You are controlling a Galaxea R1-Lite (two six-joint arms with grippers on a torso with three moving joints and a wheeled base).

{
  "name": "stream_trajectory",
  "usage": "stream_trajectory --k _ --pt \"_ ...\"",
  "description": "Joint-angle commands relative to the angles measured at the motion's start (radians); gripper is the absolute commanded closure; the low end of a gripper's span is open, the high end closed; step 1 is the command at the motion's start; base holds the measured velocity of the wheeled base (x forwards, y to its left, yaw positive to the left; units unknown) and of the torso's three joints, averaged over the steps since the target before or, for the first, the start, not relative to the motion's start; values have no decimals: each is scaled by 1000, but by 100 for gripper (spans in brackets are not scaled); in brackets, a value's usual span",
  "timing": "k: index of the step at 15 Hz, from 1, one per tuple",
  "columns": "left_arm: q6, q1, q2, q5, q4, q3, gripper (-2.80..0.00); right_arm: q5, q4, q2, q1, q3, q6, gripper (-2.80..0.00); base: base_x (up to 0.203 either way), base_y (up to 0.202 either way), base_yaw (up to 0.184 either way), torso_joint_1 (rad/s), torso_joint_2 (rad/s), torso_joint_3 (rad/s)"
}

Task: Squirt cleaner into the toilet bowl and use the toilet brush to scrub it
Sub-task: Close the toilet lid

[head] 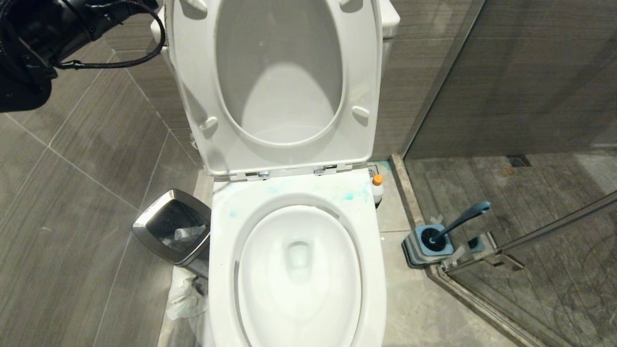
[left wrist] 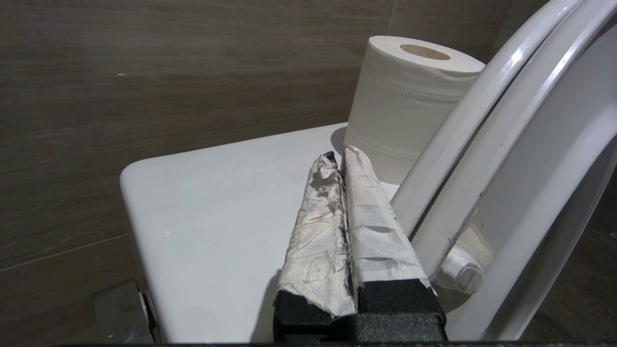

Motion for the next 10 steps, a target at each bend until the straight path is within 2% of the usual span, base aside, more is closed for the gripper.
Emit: stream_trajectory --k 1,4,7,10 --pt "-1 0 8 -3 -4 -3 0 1 -1 2 0 0 0 0 0 0 0 0 0 0" --pt "17 7 31 -18 -2 -8 0 1 -1 2 0 0 0 0 0 0 0 0 0 0" --pt "19 6 86 -54 -5 -81 0 1 -1 2 0 0 0 0 0 0 0 0 0 0" --pt "39 3 121 -53 -48 -81 0 1 -1 2 0 0 0 0 0 0 0 0 0 0"
